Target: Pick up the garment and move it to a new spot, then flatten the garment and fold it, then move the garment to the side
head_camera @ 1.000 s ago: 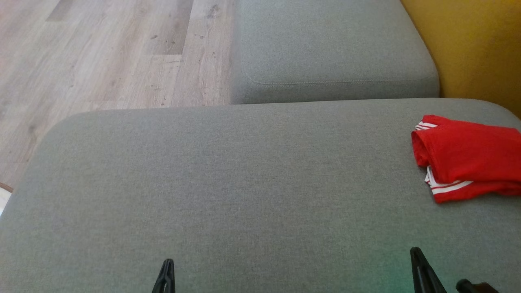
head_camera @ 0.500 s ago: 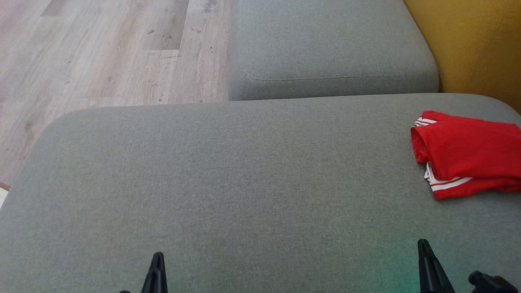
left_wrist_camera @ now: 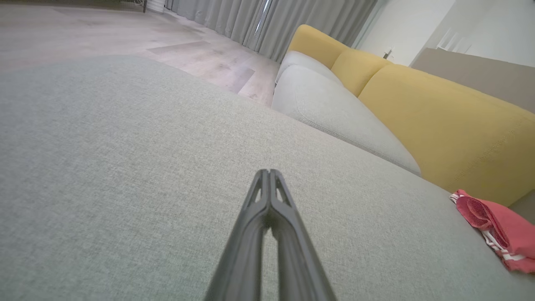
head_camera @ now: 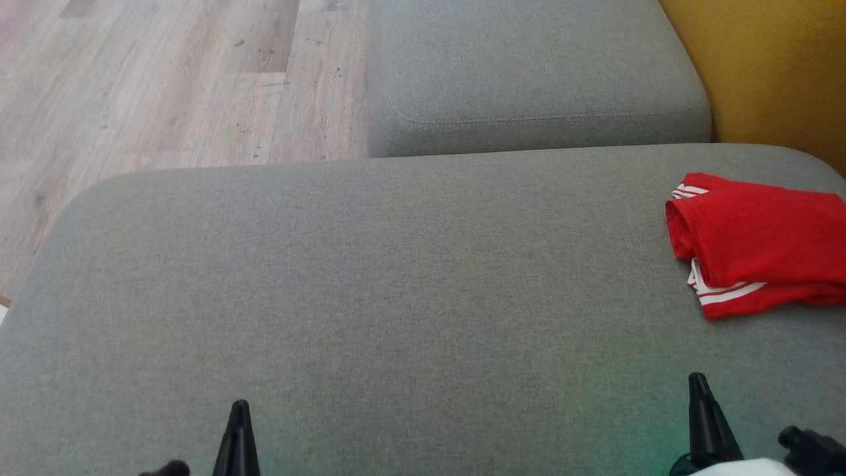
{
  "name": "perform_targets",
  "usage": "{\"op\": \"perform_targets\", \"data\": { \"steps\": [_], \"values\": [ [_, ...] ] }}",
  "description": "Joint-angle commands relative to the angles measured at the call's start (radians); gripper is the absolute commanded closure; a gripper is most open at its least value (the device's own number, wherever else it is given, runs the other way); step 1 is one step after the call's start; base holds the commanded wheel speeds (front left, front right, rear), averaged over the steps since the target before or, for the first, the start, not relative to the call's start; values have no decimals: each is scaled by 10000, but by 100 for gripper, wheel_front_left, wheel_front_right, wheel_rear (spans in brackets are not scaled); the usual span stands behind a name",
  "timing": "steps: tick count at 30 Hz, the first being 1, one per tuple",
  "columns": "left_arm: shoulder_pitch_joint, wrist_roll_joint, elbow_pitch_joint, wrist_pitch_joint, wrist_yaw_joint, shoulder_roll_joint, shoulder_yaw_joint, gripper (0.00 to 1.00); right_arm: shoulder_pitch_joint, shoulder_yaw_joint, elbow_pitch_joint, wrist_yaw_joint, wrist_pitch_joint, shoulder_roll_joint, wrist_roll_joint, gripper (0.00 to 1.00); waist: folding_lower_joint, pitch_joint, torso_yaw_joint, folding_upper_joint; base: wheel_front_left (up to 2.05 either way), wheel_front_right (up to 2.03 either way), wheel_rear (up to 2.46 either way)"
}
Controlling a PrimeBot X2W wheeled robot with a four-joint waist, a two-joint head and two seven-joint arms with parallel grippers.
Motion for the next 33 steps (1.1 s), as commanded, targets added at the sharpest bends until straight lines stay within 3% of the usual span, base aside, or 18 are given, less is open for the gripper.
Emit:
{"op": "perform_targets", "data": {
  "steps": [1,33],
  "values": [
    [-524,-270,-262,18,-80,112,258,100,-485,-15,-272,26,64,-173,292,100,-1,12,-7,0,0,0,0],
    [-1435,-4272,-51,902,-563,176,1052,100,-1509,-346,-86,45,955,-249,4160,100,-1,370,-188,0,0,0,0]
  ]
}}
